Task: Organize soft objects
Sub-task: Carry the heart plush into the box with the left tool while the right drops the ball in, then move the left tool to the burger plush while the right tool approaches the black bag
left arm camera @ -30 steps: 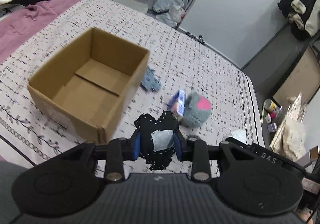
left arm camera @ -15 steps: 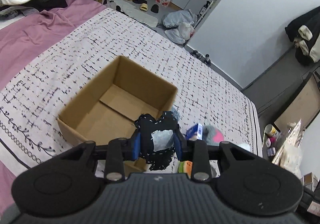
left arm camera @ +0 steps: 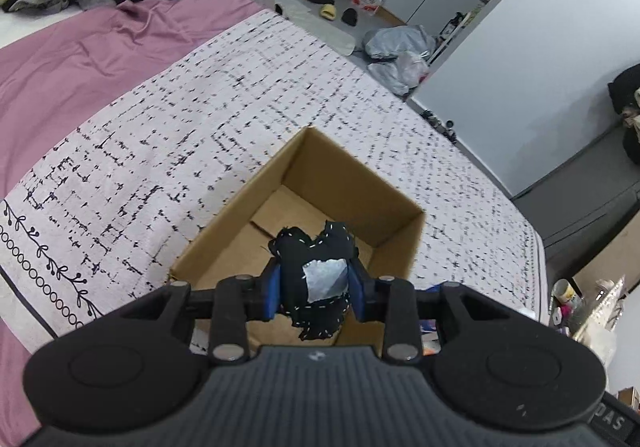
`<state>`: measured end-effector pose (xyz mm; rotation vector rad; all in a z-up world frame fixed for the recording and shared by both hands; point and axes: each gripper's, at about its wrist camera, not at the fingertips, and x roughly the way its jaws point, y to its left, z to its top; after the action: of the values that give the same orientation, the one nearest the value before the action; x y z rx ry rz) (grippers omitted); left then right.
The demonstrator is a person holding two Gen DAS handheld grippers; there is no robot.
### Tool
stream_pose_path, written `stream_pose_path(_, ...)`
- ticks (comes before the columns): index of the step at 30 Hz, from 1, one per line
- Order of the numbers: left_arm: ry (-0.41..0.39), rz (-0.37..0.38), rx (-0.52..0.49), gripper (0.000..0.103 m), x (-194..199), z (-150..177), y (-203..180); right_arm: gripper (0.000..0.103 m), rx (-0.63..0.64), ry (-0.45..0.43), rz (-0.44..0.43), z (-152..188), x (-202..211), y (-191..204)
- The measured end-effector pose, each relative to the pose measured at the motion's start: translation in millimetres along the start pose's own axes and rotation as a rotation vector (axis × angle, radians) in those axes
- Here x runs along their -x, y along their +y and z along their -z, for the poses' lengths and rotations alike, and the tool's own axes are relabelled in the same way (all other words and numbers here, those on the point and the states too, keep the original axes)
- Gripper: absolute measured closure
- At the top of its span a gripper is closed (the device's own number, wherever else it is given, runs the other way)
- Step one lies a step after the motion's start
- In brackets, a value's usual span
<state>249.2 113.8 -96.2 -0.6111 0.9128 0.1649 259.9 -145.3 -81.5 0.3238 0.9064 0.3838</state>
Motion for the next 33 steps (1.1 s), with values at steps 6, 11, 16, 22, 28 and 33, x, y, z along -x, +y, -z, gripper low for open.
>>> stream_pose_path(6, 0.032, -0.022, 0.044, 0.059, -15, -3, 12, 0.055, 0.008, 0.029, -0.013, -3, -10, 12)
stream_pose_path(11, 0.017, -0.027, 0.060, 0.043, -11, -5, 17, 0.055, 0.039, 0.044, -0.035, -10, -18, 26)
stream_pose_path(16, 0.005, -0.026, 0.066, 0.041, 0, -8, 20, 0.054, 0.054, 0.060, -0.053, -11, -28, 36)
stream_pose_path(22, -0.039, -0.062, 0.044, 0.022, 20, -9, 25, 0.051, 0.058, 0.102, -0.058, -4, -46, 45)
stream_pose_path(28, -0.028, -0.060, 0.019, 0.018, 30, -4, 25, 0.044, 0.067, 0.112, -0.074, 0, -50, 50)
stream_pose_path(33, -0.034, -0.056, -0.026, 0.012, 36, 5, 14, 0.041, 0.044, 0.082, -0.066, 0, -30, 37)
